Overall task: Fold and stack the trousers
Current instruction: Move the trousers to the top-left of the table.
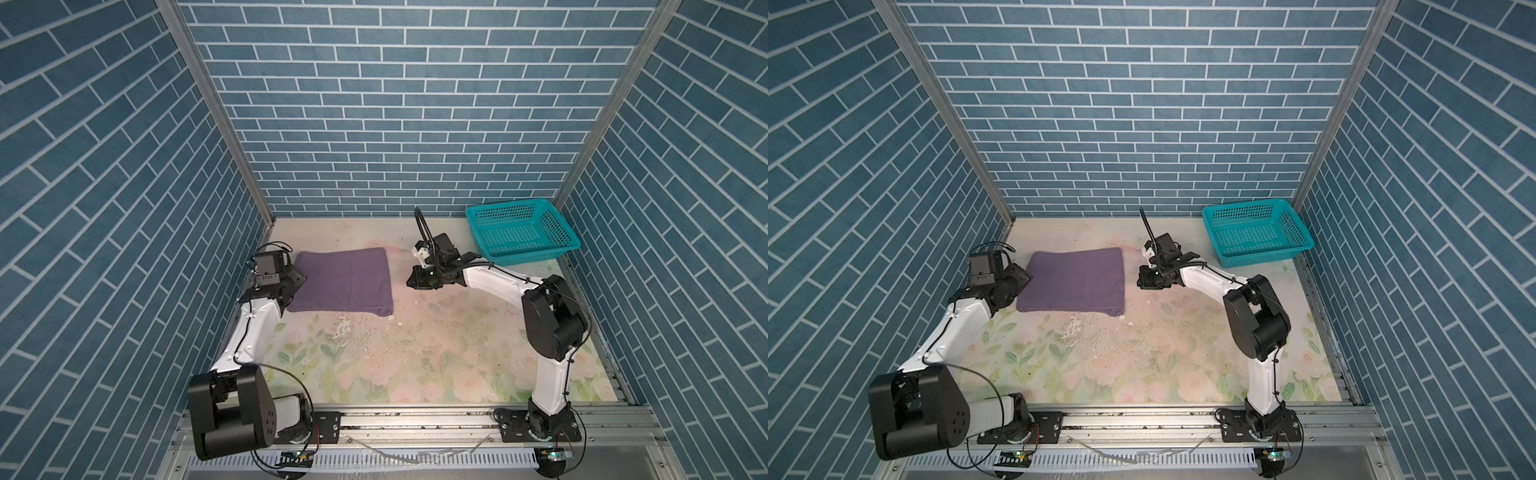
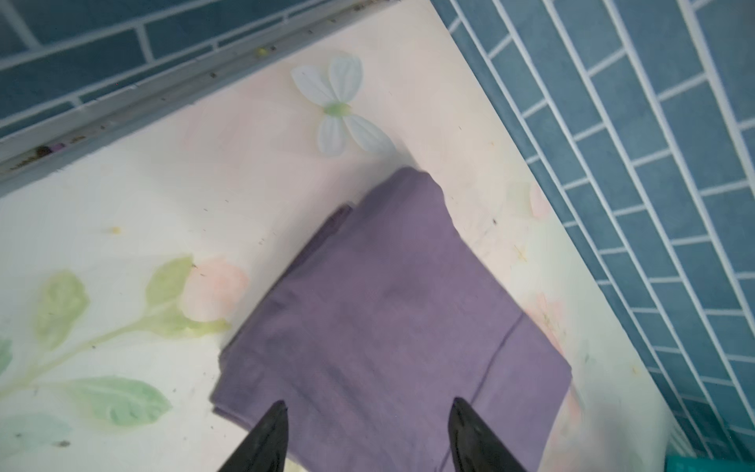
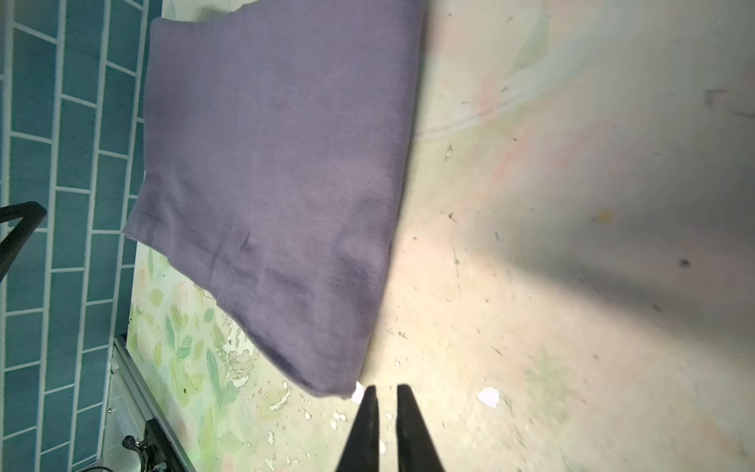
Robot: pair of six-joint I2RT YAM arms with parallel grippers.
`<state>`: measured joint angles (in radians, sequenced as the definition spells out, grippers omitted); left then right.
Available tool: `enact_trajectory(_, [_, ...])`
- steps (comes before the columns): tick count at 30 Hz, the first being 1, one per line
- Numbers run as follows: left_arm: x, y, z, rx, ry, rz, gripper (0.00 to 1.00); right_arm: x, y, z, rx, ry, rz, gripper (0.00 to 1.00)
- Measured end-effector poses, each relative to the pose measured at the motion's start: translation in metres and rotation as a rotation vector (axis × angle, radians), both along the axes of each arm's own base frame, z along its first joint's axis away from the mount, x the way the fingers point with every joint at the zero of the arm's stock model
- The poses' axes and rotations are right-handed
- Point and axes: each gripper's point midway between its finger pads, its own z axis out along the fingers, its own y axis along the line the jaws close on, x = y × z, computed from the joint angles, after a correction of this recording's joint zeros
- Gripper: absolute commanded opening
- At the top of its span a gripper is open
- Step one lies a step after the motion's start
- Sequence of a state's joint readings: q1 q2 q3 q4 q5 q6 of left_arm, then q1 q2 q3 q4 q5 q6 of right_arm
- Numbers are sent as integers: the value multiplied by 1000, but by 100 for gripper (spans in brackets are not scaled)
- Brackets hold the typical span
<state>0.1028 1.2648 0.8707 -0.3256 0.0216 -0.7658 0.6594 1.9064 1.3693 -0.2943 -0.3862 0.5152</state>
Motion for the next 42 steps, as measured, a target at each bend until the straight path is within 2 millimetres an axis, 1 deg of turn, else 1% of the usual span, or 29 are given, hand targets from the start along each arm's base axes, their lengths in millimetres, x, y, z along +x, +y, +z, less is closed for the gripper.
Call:
enact_trajectory(2, [-2, -23, -3, 10, 20, -63, 57, -7, -8, -4, -10, 3, -6, 12])
enact_trajectory(5, [-2, -59, -13, 25, 55, -159, 54, -18, -17, -14, -27, 17, -9, 12])
enact_trajectory(7, [-3, -84, -27, 34, 95, -224, 53, -22, -21, -17, -35, 20, -12, 12])
enact_trajectory(9, [-4, -108, -45, 41, 151, -289, 55, -25, -25, -17, -37, 16, -15, 12])
enact_trajectory(10, [-5, -116, -53, 43, 175, -311, 58, -26, -26, -16, -35, 13, -16, 15])
enact_trajectory(12, [-7, -132, -71, 46, 225, -353, 62, -27, -26, -14, -31, 9, -20, 30])
enact_trajectory(15, [-11, -145, -89, 45, 278, -382, 65, -25, -25, -13, -22, -1, -23, 39])
enact_trajectory(19, [-12, -149, -102, 40, 304, -386, 66, -23, -23, -14, -13, -2, -22, 44])
enact_trajectory(21, [-12, -150, -107, 40, 314, -385, 66, -23, -21, -20, -14, 11, -18, 44])
enact_trajectory(27, [-4, -152, -114, 43, 328, -384, 64, -24, -13, -49, -25, 88, 2, 41])
enact_trajectory(32, [4, -150, -116, 34, 326, -373, 62, -18, -1, -56, -2, 118, 13, 39])
enact_trajectory(37, [19, -139, -115, -2, 287, -341, 62, -16, 2, -54, 4, 126, 16, 39])
enact_trajectory(42, [40, -116, -115, -28, 247, -288, 62, -10, 6, -52, 9, 119, 15, 39])
